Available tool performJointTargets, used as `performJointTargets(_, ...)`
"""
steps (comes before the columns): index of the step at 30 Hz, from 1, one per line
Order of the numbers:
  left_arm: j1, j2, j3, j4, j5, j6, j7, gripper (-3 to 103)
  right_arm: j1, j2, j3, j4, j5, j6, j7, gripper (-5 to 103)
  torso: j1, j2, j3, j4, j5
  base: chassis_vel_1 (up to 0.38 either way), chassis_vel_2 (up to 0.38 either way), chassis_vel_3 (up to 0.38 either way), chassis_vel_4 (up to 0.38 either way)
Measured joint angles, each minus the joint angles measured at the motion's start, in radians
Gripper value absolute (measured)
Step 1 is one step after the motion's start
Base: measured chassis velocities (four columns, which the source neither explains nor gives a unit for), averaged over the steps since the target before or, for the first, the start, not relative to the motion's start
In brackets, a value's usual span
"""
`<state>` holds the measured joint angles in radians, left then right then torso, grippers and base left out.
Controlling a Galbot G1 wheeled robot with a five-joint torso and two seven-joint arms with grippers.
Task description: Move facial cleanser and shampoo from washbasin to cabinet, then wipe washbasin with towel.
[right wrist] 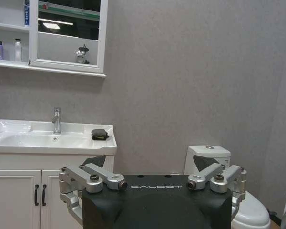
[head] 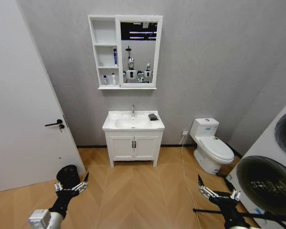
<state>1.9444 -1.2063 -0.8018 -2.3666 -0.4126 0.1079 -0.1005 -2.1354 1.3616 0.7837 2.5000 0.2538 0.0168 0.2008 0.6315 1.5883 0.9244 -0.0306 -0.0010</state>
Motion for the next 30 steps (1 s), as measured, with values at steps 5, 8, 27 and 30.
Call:
performJointTargets(5, 0.000, 0.000, 0.000, 0.000, 0.000, 0.000, 0.000, 100, 0.000, 0.000, 0.000, 0.000, 0.000, 0.000, 0.000, 100, 0.002, -0.001, 0.001, 0.0002, 0.0001, -0.043, 0.015, 0.030, -0.011)
performJointTargets(8, 0.000, 0.000, 0.000, 0.000, 0.000, 0.000, 0.000, 100, 0.000, 0.000, 0.000, 0.000, 0.000, 0.000, 0.000, 100, 0.002, -0.001, 0.001, 0.0006, 0.0006, -0.059, 0.058, 0.091, -0.035)
performJointTargets(27, 0.000, 0.000, 0.000, 0.000, 0.000, 0.000, 0.000, 100, 0.000, 0.000, 0.000, 0.000, 0.000, 0.000, 0.000, 100, 0.001, -0.001, 0.000, 0.0002, 0.0004, 0.015, 0.004, 0.004, 0.006)
performJointTargets(30, 0.000, 0.000, 0.000, 0.000, 0.000, 0.000, 0.000, 100, 0.000, 0.000, 0.000, 0.000, 0.000, 0.000, 0.000, 100, 0.001, -0.001, 0.000, 0.0003, 0.0004, 0.000, 0.000, 0.000, 0.000)
